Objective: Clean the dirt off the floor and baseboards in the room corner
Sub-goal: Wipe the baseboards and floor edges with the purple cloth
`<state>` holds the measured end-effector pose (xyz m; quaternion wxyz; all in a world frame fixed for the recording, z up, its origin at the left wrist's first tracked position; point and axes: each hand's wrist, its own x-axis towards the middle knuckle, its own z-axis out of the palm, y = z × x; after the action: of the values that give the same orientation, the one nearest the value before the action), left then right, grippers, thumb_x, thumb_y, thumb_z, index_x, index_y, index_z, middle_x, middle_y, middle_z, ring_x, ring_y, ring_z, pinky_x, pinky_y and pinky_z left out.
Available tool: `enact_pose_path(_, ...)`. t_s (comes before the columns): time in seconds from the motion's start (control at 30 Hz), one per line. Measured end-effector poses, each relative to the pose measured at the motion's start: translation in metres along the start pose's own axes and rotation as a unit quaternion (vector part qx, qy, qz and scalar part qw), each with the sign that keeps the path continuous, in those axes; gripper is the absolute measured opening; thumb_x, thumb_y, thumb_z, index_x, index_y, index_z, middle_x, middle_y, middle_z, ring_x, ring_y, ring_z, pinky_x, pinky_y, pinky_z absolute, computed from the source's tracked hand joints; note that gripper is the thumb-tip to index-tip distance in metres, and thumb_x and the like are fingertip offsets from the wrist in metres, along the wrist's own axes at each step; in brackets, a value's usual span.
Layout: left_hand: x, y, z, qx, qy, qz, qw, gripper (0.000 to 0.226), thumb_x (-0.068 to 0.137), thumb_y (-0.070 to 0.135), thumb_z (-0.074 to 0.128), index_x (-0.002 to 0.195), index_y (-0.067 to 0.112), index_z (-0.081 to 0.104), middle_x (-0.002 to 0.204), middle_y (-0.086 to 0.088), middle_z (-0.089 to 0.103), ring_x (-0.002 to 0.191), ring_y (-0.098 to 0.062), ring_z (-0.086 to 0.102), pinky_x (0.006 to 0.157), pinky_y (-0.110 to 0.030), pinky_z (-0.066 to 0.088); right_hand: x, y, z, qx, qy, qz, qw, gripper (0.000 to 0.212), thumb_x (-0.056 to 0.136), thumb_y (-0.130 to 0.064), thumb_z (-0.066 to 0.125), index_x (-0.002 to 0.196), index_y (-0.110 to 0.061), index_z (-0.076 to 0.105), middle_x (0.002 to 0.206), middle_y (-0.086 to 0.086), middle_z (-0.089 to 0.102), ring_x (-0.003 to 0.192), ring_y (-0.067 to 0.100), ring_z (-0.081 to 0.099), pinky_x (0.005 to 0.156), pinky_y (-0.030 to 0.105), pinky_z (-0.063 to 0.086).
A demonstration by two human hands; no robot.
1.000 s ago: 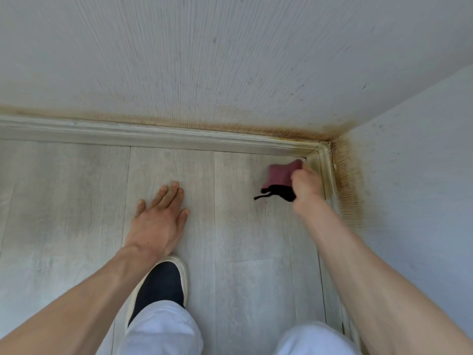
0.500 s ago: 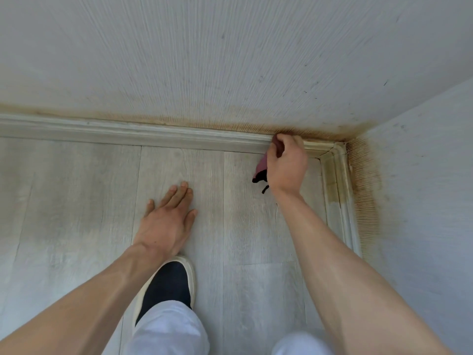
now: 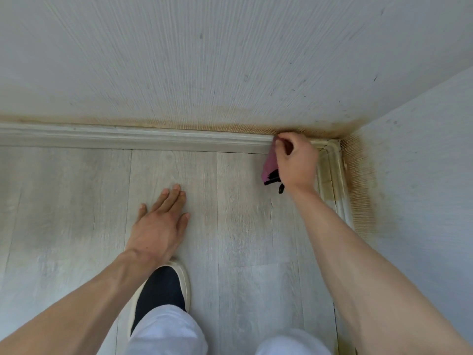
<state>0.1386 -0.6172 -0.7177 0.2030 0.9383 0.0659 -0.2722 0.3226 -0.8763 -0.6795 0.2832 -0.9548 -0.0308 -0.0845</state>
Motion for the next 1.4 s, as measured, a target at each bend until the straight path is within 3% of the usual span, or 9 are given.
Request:
enact_pose_path(0.13, 0.003, -0.002, 0.000, -0.007, -0.001, 0.007, 1.000, 0.062, 0.108, 0.048, 0.018, 0.165, 0.025, 0.008, 0.169, 0.015, -0.011, 0.157, -0.008, -0.007, 0.128, -0.051, 0.008, 0.006, 0.025, -0.010, -0.001, 0.096, 0.125, 0.987, 0.017, 0.097, -0.014, 0.063, 0.107, -0.009, 0.077, 0.103, 0.005, 0.074, 0.092, 0.013, 0.063, 0.075, 0.012, 0.038)
enact_pose_path(0.3, 0.004, -0.005, 0.005, 0.004, 0.005, 0.006, 1.000, 0.064, 0.106, 0.050, 0.014, 0.165, 0.026, 0.006, 0.168, 0.016, -0.013, 0.157, -0.007, -0.008, 0.128, -0.050, 0.009, 0.011, 0.043, -0.031, -0.091, 0.016, 0.038, 0.995, 0.020, 0.099, -0.014, 0.059, 0.109, -0.008, 0.075, 0.103, 0.010, 0.073, 0.090, 0.023, 0.064, 0.077, 0.025, 0.040)
enact_pose_path(0.43, 0.005, -0.004, 0.008, 0.014, 0.015, 0.006, 1.000, 0.065, 0.105, 0.051, 0.012, 0.165, 0.026, 0.005, 0.168, 0.015, -0.013, 0.157, -0.008, -0.008, 0.128, -0.050, 0.010, 0.026, 0.058, -0.041, -0.090, 0.102, 0.177, 0.975, 0.023, 0.097, -0.014, 0.058, 0.108, -0.005, 0.076, 0.105, 0.015, 0.075, 0.097, 0.033, 0.068, 0.079, 0.030, 0.043)
enact_pose_path(0.57, 0.003, -0.004, 0.008, 0.021, 0.020, 0.006, 1.000, 0.064, 0.106, 0.050, 0.015, 0.165, 0.025, 0.005, 0.168, 0.015, -0.013, 0.157, -0.009, -0.007, 0.128, -0.051, 0.010, 0.009, 0.040, -0.020, -0.058, 0.045, 0.068, 0.995, 0.020, 0.098, -0.011, 0.058, 0.105, -0.008, 0.076, 0.101, 0.008, 0.074, 0.092, 0.021, 0.064, 0.077, 0.022, 0.039)
enact_pose_path(0.7, 0.004, -0.003, 0.007, 0.025, 0.020, 0.007, 0.999, 0.064, 0.107, 0.049, 0.018, 0.165, 0.025, 0.006, 0.168, 0.014, -0.012, 0.157, -0.009, -0.006, 0.128, -0.051, 0.012, 0.027, 0.055, -0.033, -0.046, 0.122, 0.232, 0.964, 0.024, 0.097, -0.012, 0.057, 0.111, -0.008, 0.076, 0.106, 0.010, 0.076, 0.095, 0.025, 0.069, 0.075, 0.020, 0.038)
enact_pose_path(0.87, 0.001, -0.002, 0.005, 0.014, 0.014, 0.006, 1.000, 0.064, 0.107, 0.048, 0.018, 0.165, 0.025, 0.005, 0.168, 0.014, -0.012, 0.156, -0.009, -0.008, 0.128, -0.051, 0.010, 0.003, 0.018, -0.010, -0.031, 0.036, 0.044, 0.998, 0.017, 0.098, -0.012, 0.060, 0.102, -0.011, 0.076, 0.095, 0.001, 0.074, 0.082, 0.009, 0.059, 0.072, 0.017, 0.036)
enact_pose_path(1.1, 0.002, -0.003, 0.005, 0.010, 0.008, 0.007, 1.000, 0.065, 0.107, 0.050, 0.017, 0.165, 0.025, 0.004, 0.169, 0.014, -0.012, 0.157, -0.009, -0.008, 0.128, -0.051, 0.009, 0.012, 0.005, 0.000, 0.013, 0.167, 0.244, 0.955, 0.015, 0.097, -0.010, 0.059, 0.101, -0.008, 0.073, 0.096, 0.006, 0.074, 0.083, 0.017, 0.064, 0.064, 0.017, 0.034)
enact_pose_path(1.27, 0.001, -0.001, 0.009, 0.003, 0.018, 0.007, 1.000, 0.066, 0.106, 0.050, 0.019, 0.165, 0.023, 0.006, 0.169, 0.014, -0.011, 0.156, -0.010, -0.008, 0.128, -0.053, 0.009, -0.004, -0.014, 0.008, 0.026, 0.064, 0.108, 0.992, 0.011, 0.095, -0.005, 0.062, 0.094, -0.007, 0.073, 0.086, -0.001, 0.069, 0.075, 0.011, 0.058, 0.060, 0.011, 0.037)
enact_pose_path(1.4, -0.001, 0.000, 0.010, -0.019, 0.033, 0.007, 0.999, 0.064, 0.107, 0.048, 0.022, 0.165, 0.023, 0.013, 0.170, 0.013, -0.005, 0.157, -0.010, -0.003, 0.127, -0.055, 0.008, -0.005, -0.005, -0.026, 0.095, -0.086, 0.200, 0.971, 0.015, 0.097, -0.016, 0.068, 0.109, -0.012, 0.077, 0.104, -0.004, 0.073, 0.096, 0.010, 0.066, 0.079, 0.011, 0.048)
